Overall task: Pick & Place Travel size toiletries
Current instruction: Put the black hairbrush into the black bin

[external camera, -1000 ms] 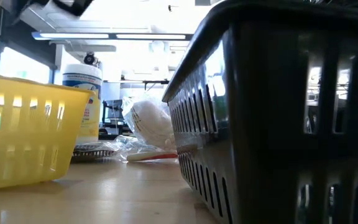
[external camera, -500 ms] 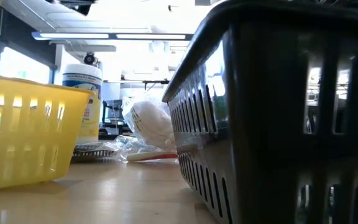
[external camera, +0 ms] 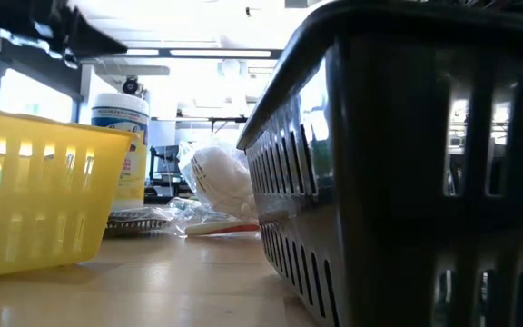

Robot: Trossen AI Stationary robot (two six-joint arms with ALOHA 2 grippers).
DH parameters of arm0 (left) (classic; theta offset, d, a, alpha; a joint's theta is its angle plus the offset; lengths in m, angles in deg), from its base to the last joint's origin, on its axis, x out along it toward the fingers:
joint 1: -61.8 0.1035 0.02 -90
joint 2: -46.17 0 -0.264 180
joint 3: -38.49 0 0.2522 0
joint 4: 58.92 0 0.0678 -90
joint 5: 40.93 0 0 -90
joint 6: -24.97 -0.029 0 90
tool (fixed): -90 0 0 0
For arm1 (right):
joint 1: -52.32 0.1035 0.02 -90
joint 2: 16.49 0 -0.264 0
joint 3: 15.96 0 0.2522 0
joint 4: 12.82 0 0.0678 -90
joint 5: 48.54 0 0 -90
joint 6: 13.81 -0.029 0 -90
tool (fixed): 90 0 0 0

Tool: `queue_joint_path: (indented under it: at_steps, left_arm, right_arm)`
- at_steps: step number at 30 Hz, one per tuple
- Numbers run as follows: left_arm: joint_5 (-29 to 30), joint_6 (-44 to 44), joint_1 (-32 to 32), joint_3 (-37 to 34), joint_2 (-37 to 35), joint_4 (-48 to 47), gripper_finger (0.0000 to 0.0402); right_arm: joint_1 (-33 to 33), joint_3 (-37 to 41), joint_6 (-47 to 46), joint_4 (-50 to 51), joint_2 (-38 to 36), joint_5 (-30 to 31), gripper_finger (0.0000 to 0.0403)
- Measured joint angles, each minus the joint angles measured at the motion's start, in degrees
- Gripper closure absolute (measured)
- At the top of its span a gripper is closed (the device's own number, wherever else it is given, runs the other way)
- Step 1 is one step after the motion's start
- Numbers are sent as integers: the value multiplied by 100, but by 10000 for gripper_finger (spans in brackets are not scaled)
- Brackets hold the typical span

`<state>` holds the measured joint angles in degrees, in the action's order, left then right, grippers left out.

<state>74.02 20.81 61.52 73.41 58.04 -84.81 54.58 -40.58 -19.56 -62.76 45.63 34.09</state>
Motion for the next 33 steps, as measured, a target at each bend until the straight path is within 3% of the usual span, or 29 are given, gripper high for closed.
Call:
queue_joint_path:
  at_steps: [7, 19, 26, 33]
  left_arm:
    - [-251, -285, 265, -672, -99, -45, 401]
    - [-685, -23, 292, -946, -199, -435, 401]
    - [-606, -367, 296, -1160, -289, 13, 401]
    - [-44, -465, 294, -1158, -272, 2, 401]
  right_arm:
    - [0, 0, 104, 4, 1, 447, 400]
    - [0, 0, 240, 227, 1, 599, 400]
    - [-133, 0, 555, 354, 1, 723, 400]
    - [-216, 0, 750, 356, 1, 465, 400]
